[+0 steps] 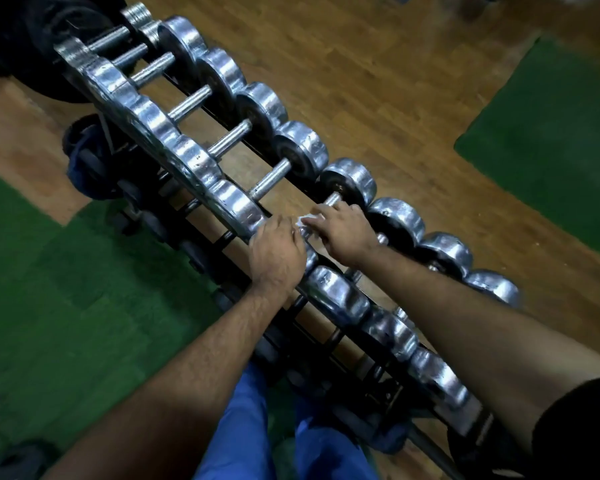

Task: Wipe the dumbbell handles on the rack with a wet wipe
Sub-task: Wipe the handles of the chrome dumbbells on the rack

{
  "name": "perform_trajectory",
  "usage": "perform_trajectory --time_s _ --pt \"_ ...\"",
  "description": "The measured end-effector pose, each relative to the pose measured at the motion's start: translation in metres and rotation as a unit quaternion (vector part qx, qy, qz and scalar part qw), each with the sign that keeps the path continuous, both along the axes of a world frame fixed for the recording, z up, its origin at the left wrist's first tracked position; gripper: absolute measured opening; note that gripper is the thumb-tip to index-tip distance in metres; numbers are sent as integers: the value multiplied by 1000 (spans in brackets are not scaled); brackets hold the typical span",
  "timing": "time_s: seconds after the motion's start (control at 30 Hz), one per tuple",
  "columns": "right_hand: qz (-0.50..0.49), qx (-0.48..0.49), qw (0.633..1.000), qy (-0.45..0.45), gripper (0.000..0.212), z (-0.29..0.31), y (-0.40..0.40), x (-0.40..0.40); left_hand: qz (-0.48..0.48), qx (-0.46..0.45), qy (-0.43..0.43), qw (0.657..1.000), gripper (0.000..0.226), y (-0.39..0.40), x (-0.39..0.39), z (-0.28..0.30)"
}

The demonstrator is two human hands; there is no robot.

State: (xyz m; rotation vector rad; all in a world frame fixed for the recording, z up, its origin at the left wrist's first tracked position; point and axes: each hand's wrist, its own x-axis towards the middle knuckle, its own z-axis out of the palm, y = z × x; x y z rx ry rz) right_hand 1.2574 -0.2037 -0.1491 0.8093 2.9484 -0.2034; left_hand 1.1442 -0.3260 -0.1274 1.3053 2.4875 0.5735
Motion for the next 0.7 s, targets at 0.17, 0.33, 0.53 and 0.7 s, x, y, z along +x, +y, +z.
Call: perform_trajectory --time_s 0.17,0.33,0.53,0.7 --pt "76 57 995 19 51 -17 -7 14 27 -11 23 999 48 -2 17 -17" --pt "63 -22 998 15 45 -26 23 12 36 -16 41 998 50 -4 19 -24" --pt "89 -79 992 31 47 -19 -1 6 43 -20 55 997 51 -1 20 -20" --pt "-17 -71 997 20 36 -11 42 1 5 -8 83 997 45 4 15 -19"
